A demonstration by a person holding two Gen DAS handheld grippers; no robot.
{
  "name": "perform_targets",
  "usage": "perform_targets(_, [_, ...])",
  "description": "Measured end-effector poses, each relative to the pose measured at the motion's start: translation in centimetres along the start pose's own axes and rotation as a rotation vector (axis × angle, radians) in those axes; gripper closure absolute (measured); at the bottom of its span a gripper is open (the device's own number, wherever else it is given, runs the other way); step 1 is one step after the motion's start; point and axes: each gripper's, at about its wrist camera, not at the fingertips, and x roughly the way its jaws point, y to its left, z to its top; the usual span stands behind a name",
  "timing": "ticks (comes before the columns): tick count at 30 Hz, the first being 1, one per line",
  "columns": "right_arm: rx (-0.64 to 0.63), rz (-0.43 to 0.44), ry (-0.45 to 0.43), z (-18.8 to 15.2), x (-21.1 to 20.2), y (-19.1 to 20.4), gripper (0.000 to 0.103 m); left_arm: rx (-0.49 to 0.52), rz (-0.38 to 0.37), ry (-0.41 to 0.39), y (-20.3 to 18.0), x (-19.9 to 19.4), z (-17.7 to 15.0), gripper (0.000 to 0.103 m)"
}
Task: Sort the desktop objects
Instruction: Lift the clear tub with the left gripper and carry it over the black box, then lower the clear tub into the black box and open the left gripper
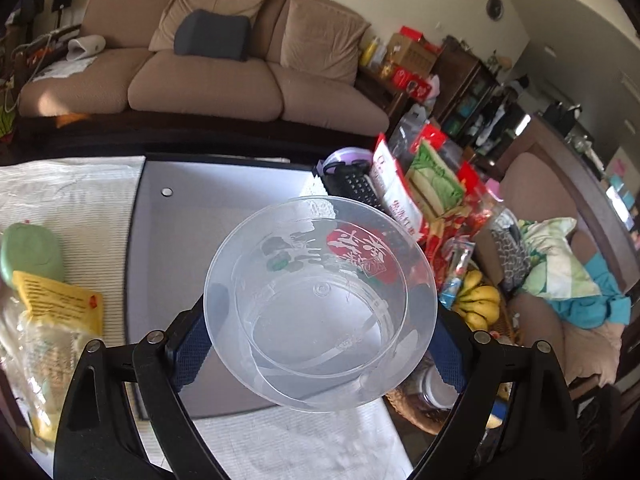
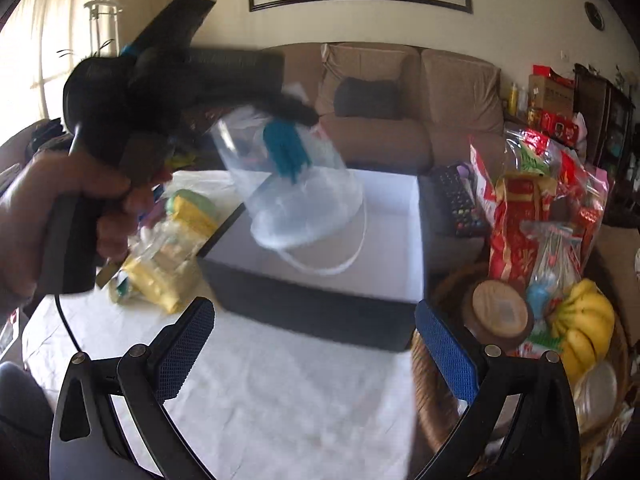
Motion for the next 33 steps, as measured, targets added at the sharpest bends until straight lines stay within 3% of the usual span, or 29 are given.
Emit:
perform_targets(7, [0.166, 0.046, 0.01, 2.0, 3.5, -6.3, 0.0, 0.002, 0.013, 0.129, 0.7, 7.7, 0.8, 0.012])
perform_targets(12, [0.167, 0.035, 0.02, 2.5, 4.4, -7.1, 0.0, -0.001, 0.056, 0.221, 1.3, 12.7, 0.9, 0.012])
perform_targets(17, [0.161, 0.046, 0.004, 2.4, 4.7, -7.3, 0.0, 0.055, 0.148, 0.271, 1.4, 16.2, 0.8, 0.012])
perform_targets(24, [0.157, 0.037, -0.011, 2.2, 4.6, -7.9, 0.0, 0.109, 0.221, 0.312, 0.5, 18.8, -0.5, 0.011])
perform_targets(33, [0.175, 0.026, -0.009, 1.2, 3.7, -8.5, 0.0, 0.133, 0.219, 0.337, -1.8, 18.6, -2.8, 0.011])
